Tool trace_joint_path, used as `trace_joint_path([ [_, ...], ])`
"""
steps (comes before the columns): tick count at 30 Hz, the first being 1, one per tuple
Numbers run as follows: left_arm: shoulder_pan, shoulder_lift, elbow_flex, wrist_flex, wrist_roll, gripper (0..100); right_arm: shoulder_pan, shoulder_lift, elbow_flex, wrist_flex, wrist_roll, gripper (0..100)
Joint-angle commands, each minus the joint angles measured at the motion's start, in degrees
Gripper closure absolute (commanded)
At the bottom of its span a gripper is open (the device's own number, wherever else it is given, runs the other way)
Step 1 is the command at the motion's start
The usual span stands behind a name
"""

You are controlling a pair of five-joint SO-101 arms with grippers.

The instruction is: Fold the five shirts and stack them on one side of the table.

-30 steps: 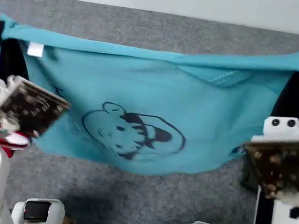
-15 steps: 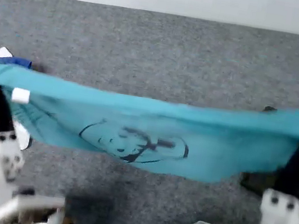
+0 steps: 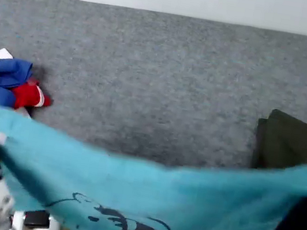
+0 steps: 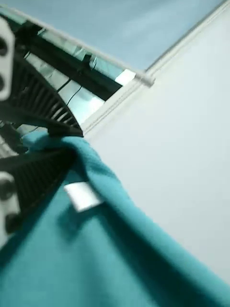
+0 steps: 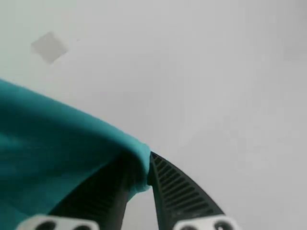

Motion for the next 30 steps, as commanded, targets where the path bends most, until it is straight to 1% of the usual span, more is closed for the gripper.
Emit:
trace_joint_path([
  [1, -0.18, 0.18, 6.64, -0.97, -1.05, 99, 0.48, 4.09, 8.88, 0.31, -2.20, 98.8],
  [3, 0.00, 0.18, 12.26, -0.97, -1.05, 99, 0.13, 5.67, 15.03, -0.22, -2.90, 98.8],
  [5, 0.00, 0.26, 19.03, -1.76, -2.02, 99, -2.86, 7.69, 21.01, -0.40, -2.81, 98.8],
  [7, 0.00, 0.26, 26.86, -5.54, -3.34, 99, -6.46, 9.98, 26.20, -0.48, -2.81, 98.8],
  [10, -0.09, 0.26, 39.69, -15.91, -3.60, 99, -10.24, 13.41, 33.85, -5.14, -2.81, 98.8],
  [14, 1.05, 0.88, 54.46, -32.35, -3.78, 99, -11.56, 17.36, 43.60, -19.74, -2.81, 98.8],
  [16, 1.76, 3.16, 58.33, -38.68, -3.87, 99, -11.56, 19.74, 47.74, -27.91, -2.81, 98.8],
  [19, 2.55, 9.93, 58.95, -44.92, -3.87, 99, -11.56, 23.78, 51.16, -36.79, -2.73, 98.8],
  [23, 2.55, 24.18, 53.93, -51.60, -3.87, 99, -11.56, 29.67, 51.69, -45.41, -2.73, 98.8],
  [26, 2.46, 37.19, 46.02, -53.80, -3.69, 99, -11.65, 33.36, 51.60, -51.65, -2.73, 98.8],
  [30, 2.55, 53.89, 33.10, -53.80, -3.69, 99, -12.79, 37.76, 51.60, -60.62, -2.37, 98.8],
])
